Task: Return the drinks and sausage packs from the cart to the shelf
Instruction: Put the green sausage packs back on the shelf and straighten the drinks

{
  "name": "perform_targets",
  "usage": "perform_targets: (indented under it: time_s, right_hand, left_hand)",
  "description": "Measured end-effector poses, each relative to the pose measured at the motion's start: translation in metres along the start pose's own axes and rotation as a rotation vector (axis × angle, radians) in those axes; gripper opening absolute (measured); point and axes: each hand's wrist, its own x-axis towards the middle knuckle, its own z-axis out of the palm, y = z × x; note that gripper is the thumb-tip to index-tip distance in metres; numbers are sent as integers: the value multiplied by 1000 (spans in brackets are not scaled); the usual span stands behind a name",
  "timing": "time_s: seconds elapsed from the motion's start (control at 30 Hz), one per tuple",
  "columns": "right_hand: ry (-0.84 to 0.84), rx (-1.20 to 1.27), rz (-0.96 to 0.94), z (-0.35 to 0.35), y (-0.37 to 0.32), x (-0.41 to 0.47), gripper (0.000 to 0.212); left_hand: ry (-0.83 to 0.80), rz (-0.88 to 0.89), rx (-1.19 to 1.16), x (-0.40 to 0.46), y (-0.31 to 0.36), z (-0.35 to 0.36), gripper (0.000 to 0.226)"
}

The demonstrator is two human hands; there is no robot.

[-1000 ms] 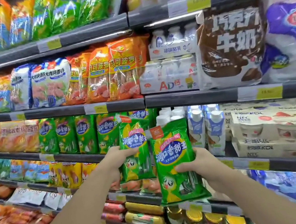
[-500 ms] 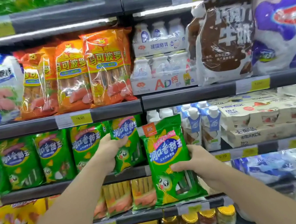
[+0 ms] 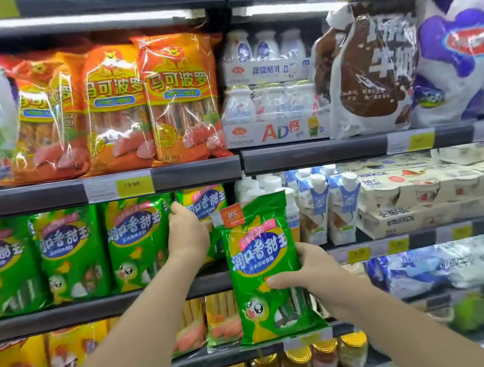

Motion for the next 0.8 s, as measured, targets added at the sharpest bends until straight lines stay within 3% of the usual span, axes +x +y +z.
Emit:
perform_targets:
  time_s: [0.1, 0.17, 0.23, 0.3, 0.47, 0.6, 0.73, 0.8]
  right_hand:
    - [-37, 0, -1, 2, 1, 2, 76]
    - [-38, 16, 4, 4, 4, 7, 77]
    - [-35, 46, 12, 6, 6, 11, 78]
    - [-34, 66, 15, 9, 6, 15, 75]
    - [-32, 64, 14, 20, 0, 23, 69]
    - [-1, 98, 4, 36, -11, 37, 60]
    - [39, 139, 7, 58, -18, 62, 71]
    - [48, 181, 14, 70, -24, 74, 75]
  left_hand:
    - [99, 223, 232, -19, -11, 2, 98]
    - [148, 356, 281, -20, -27, 3, 106]
    - [201, 492, 496, -20, -38, 3, 110]
    - [215, 592, 722, -16, -45, 3, 107]
    - [189, 622, 750, 0, -43, -3, 81]
    - [150, 727, 624, 0, -51, -3, 60]
    - [181, 513, 137, -16, -66, -30, 50]
    - [163, 511, 11, -28, -73, -42, 36]
